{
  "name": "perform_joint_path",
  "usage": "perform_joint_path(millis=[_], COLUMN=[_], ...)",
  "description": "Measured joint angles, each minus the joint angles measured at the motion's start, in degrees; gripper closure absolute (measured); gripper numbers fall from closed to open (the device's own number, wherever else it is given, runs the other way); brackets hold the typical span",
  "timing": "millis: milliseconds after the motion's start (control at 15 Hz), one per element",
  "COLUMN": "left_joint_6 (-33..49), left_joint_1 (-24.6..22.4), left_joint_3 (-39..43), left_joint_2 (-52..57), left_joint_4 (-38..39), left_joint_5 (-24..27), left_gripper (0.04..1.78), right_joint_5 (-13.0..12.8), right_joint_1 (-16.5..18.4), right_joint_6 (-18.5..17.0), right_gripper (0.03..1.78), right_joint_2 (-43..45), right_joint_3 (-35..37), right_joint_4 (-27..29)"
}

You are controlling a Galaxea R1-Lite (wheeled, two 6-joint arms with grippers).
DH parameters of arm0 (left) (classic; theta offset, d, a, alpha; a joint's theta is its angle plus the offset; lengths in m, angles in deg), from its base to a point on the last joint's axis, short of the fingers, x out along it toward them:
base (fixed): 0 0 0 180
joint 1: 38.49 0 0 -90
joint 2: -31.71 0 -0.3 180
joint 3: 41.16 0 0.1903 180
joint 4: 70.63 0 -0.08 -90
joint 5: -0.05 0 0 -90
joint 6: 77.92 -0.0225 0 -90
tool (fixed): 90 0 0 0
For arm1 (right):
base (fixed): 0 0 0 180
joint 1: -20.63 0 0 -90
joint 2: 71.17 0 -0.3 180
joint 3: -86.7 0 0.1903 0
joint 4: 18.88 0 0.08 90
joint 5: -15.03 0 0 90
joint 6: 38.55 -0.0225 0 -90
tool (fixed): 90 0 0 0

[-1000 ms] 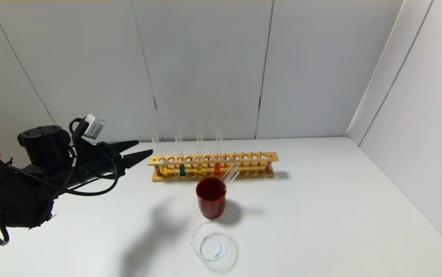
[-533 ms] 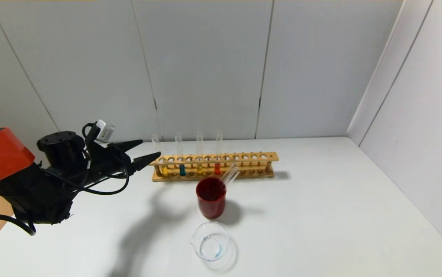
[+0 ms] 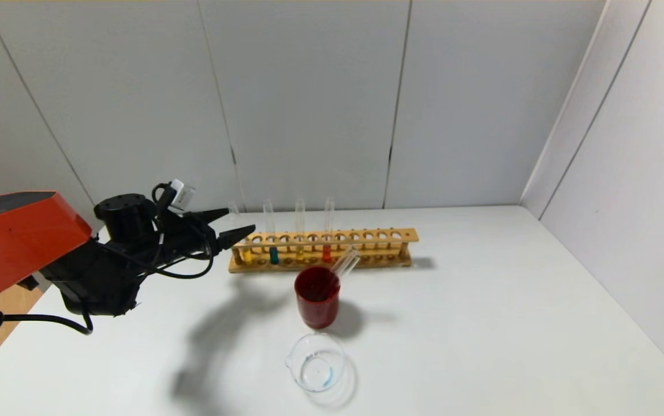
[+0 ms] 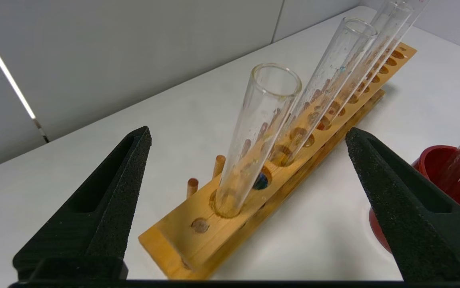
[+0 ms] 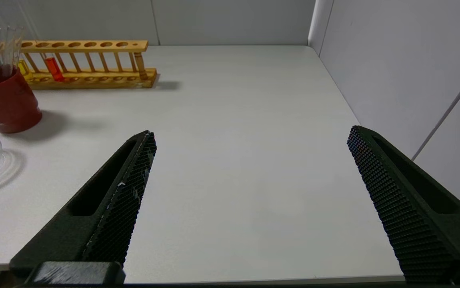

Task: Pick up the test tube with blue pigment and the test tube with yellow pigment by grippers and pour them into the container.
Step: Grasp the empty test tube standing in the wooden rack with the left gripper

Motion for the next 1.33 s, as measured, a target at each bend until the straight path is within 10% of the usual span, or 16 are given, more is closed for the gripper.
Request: perform_joint_path(millis=[1333], left_joint_6=[-0.05], left_joint_1=[0.62], left_joint_3=[-7.0], left_joint_2=[-4.82], left_joint_4=[-5.16], left_joint_5=[-0.37], left_gripper=[0.23], right_joint_5=[0.0], right_joint_1=[0.0], right_joint_6=[0.02], right_gripper=[0.06], right_joint_2=[0.0], right_joint_3=[0.0], right_joint_4=[0.0])
